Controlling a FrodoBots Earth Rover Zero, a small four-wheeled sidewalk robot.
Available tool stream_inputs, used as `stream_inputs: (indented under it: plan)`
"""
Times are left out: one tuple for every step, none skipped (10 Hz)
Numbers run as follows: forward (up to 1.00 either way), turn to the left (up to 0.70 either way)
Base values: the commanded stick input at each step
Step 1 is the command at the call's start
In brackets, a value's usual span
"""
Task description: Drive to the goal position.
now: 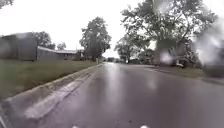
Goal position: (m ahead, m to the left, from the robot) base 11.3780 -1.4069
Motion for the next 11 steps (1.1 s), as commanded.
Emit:
stream_inputs:
  plan:
    - [0.50,0.00]
    - [0.50,0.00]
    - [0.50,0.00]
    - [0.50,0.00]
    - [0.50,0.00]
    - [0.50,0.00]
    - [0.50,0.00]
    - [0.50,0.00]
    - [0.50,0.00]
    - [0.50,0.00]
    - [0.50,0.00]
